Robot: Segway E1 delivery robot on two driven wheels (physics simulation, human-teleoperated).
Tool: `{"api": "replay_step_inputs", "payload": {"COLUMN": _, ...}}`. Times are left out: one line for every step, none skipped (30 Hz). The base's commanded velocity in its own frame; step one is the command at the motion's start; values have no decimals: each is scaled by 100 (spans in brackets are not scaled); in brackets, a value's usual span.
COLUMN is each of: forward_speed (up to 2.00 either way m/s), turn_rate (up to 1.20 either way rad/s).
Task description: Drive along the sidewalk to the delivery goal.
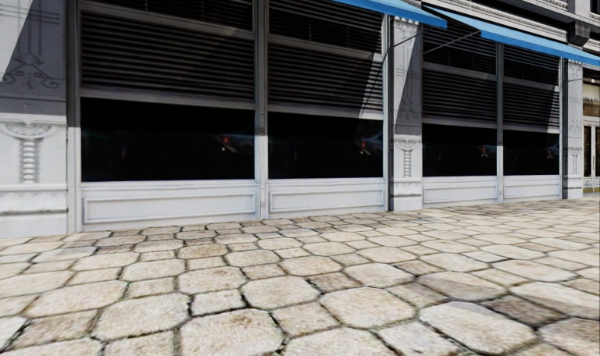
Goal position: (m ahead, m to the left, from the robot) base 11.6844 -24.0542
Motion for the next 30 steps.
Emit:
{"api": "replay_step_inputs", "payload": {"forward_speed": 0, "turn_rate": 0}}
{"api": "replay_step_inputs", "payload": {"forward_speed": 0, "turn_rate": 0}}
{"api": "replay_step_inputs", "payload": {"forward_speed": 0, "turn_rate": 0}}
{"api": "replay_step_inputs", "payload": {"forward_speed": 0, "turn_rate": 0}}
{"api": "replay_step_inputs", "payload": {"forward_speed": 0, "turn_rate": 0}}
{"api": "replay_step_inputs", "payload": {"forward_speed": 0, "turn_rate": 0}}
{"api": "replay_step_inputs", "payload": {"forward_speed": 0, "turn_rate": 0}}
{"api": "replay_step_inputs", "payload": {"forward_speed": 0, "turn_rate": 0}}
{"api": "replay_step_inputs", "payload": {"forward_speed": 0, "turn_rate": 0}}
{"api": "replay_step_inputs", "payload": {"forward_speed": 0, "turn_rate": 0}}
{"api": "replay_step_inputs", "payload": {"forward_speed": 0, "turn_rate": 0}}
{"api": "replay_step_inputs", "payload": {"forward_speed": 0, "turn_rate": 0}}
{"api": "replay_step_inputs", "payload": {"forward_speed": 0, "turn_rate": 0}}
{"api": "replay_step_inputs", "payload": {"forward_speed": 0, "turn_rate": 0}}
{"api": "replay_step_inputs", "payload": {"forward_speed": 0, "turn_rate": 0}}
{"api": "replay_step_inputs", "payload": {"forward_speed": 46, "turn_rate": 0}}
{"api": "replay_step_inputs", "payload": {"forward_speed": 66, "turn_rate": 0}}
{"api": "replay_step_inputs", "payload": {"forward_speed": 85, "turn_rate": 0}}
{"api": "replay_step_inputs", "payload": {"forward_speed": 93, "turn_rate": 0}}
{"api": "replay_step_inputs", "payload": {"forward_speed": 108, "turn_rate": 0}}
{"api": "replay_step_inputs", "payload": {"forward_speed": 108, "turn_rate": 0}}
{"api": "replay_step_inputs", "payload": {"forward_speed": 131, "turn_rate": 0}}
{"api": "replay_step_inputs", "payload": {"forward_speed": 139, "turn_rate": 0}}
{"api": "replay_step_inputs", "payload": {"forward_speed": 141, "turn_rate": 0}}
{"api": "replay_step_inputs", "payload": {"forward_speed": 141, "turn_rate": 0}}
{"api": "replay_step_inputs", "payload": {"forward_speed": 141, "turn_rate": 0}}
{"api": "replay_step_inputs", "payload": {"forward_speed": 141, "turn_rate": 0}}
{"api": "replay_step_inputs", "payload": {"forward_speed": 141, "turn_rate": 0}}
{"api": "replay_step_inputs", "payload": {"forward_speed": 142, "turn_rate": 0}}
{"api": "replay_step_inputs", "payload": {"forward_speed": 161, "turn_rate": 0}}
